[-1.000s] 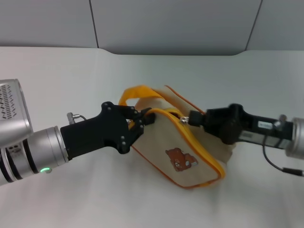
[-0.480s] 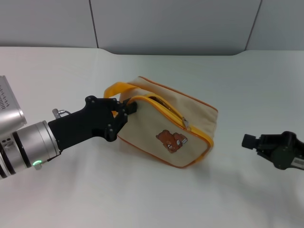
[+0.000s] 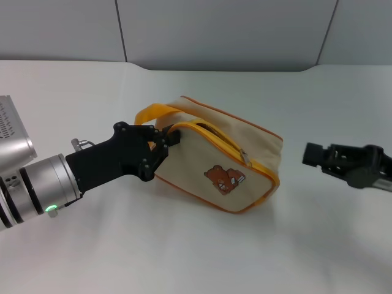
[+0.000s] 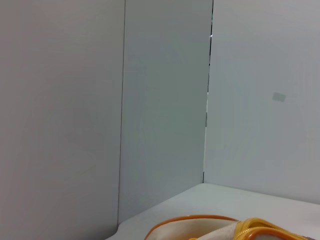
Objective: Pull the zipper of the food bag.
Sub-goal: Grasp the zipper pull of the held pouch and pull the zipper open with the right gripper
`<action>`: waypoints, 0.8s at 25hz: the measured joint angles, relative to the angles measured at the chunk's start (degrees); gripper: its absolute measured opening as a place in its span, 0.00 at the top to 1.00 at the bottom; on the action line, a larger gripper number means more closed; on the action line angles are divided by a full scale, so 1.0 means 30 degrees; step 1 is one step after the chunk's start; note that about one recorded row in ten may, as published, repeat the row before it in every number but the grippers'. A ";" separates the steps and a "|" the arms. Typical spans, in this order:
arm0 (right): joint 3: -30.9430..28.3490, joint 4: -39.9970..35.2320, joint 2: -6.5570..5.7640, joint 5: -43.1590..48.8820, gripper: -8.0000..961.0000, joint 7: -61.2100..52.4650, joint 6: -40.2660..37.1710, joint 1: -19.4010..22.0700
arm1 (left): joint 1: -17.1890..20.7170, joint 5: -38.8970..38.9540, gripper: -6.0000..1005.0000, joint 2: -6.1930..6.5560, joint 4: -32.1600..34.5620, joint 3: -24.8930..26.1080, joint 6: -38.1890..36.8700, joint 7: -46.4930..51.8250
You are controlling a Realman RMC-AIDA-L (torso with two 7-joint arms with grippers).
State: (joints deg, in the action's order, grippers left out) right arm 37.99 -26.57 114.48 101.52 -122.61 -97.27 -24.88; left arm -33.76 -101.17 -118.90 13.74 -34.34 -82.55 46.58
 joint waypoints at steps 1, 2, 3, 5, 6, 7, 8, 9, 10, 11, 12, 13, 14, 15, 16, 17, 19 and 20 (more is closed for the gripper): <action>0.0031 -0.0011 -0.0086 0.0028 0.97 0.0382 -0.0063 -0.0288 | -0.0007 0.0000 0.95 -0.0007 -0.0002 -0.0003 -0.0007 0.0000; 0.0051 -0.0064 -0.0214 0.0118 0.93 0.0868 -0.0125 -0.0620 | -0.0017 -0.0001 0.95 -0.0014 -0.0004 -0.0004 -0.0018 0.0000; 0.0066 -0.0308 -0.0412 0.0409 0.89 0.1499 -0.0194 -0.1203 | -0.0043 -0.0001 0.95 -0.0027 -0.0013 -0.0009 -0.0035 0.0001; 0.0072 -0.0579 -0.0516 0.0727 0.81 0.1761 -0.0215 -0.1568 | -0.0070 -0.0002 0.95 -0.0033 -0.0032 -0.0011 -0.0046 0.0004; 0.0074 -0.0924 -0.0615 0.1167 0.77 0.1917 -0.0242 -0.1951 | -0.0104 -0.0002 0.95 -0.0036 -0.0048 -0.0012 -0.0057 0.0008; 0.0082 -0.1289 -0.0732 0.1755 0.65 0.1938 -0.0257 -0.2402 | -0.0118 -0.0003 0.95 -0.0036 -0.0052 -0.0010 -0.0061 0.0009; 0.0095 -0.1888 -0.1024 0.2985 0.53 0.1624 -0.0358 -0.3345 | -0.0169 -0.0007 0.95 -0.0037 -0.0061 -0.0011 -0.0069 0.0011; 0.0103 -0.2202 -0.1206 0.3704 0.53 0.1121 -0.0513 -0.3911 | -0.0169 -0.0007 0.95 -0.0037 -0.0061 -0.0011 -0.0069 0.0011; 0.0103 -0.2202 -0.1206 0.3704 0.52 0.1121 -0.0513 -0.3911 | -0.0187 -0.0007 0.95 -0.0035 -0.0061 -0.0010 -0.0070 0.0013; 0.0157 -0.3047 -0.1502 0.5104 0.52 -0.0163 -0.1022 -0.5025 | -0.0226 -0.0014 0.95 -0.0036 -0.0066 -0.0011 -0.0082 0.0017; 0.0157 -0.3047 -0.1502 0.5104 0.52 -0.0163 -0.1022 -0.5025 | -0.0226 -0.0014 0.95 -0.0036 -0.0066 -0.0011 -0.0082 0.0017; 0.0371 -0.4215 -0.1650 0.6527 0.51 -0.1513 -0.1589 -0.5979 | -0.0264 -0.0020 0.95 -0.0038 -0.0068 -0.0010 -0.0102 0.0020; 0.0371 -0.4215 -0.1650 0.6527 0.51 -0.1513 -0.1589 -0.5979 | -0.0264 -0.0020 0.95 -0.0038 -0.0068 -0.0010 -0.0102 0.0020; 0.0637 -0.4979 -0.1690 0.7201 0.51 -0.2146 -0.1841 -0.6431 | -0.0279 -0.0021 0.95 -0.0036 -0.0068 -0.0010 -0.0104 0.0022; 0.1371 -0.6493 -0.1712 0.8205 0.51 -0.3362 -0.2253 -0.7117 | -0.0330 -0.0025 0.95 -0.0049 -0.0069 -0.0009 -0.0106 0.0025; 0.1371 -0.6493 -0.1712 0.8205 0.51 -0.3362 -0.2253 -0.7117 | -0.0330 -0.0025 0.95 -0.0049 -0.0069 -0.0009 -0.0106 0.0025; 0.2332 -0.7778 -0.1680 0.8776 0.52 -0.4408 -0.2455 -0.7618 | -0.0377 -0.0029 0.95 -0.0067 -0.0069 0.0001 -0.0108 0.0029; 0.2917 -0.8289 -0.1657 0.9091 0.52 -0.5060 -0.2493 -0.7934 | -0.0404 -0.0029 0.95 -0.0068 -0.0068 0.0019 -0.0094 0.0030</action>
State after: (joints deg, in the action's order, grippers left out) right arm 46.74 -51.44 109.51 128.80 -137.79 -104.75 -48.68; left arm -34.97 -101.26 -119.10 13.53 -34.28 -82.83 46.67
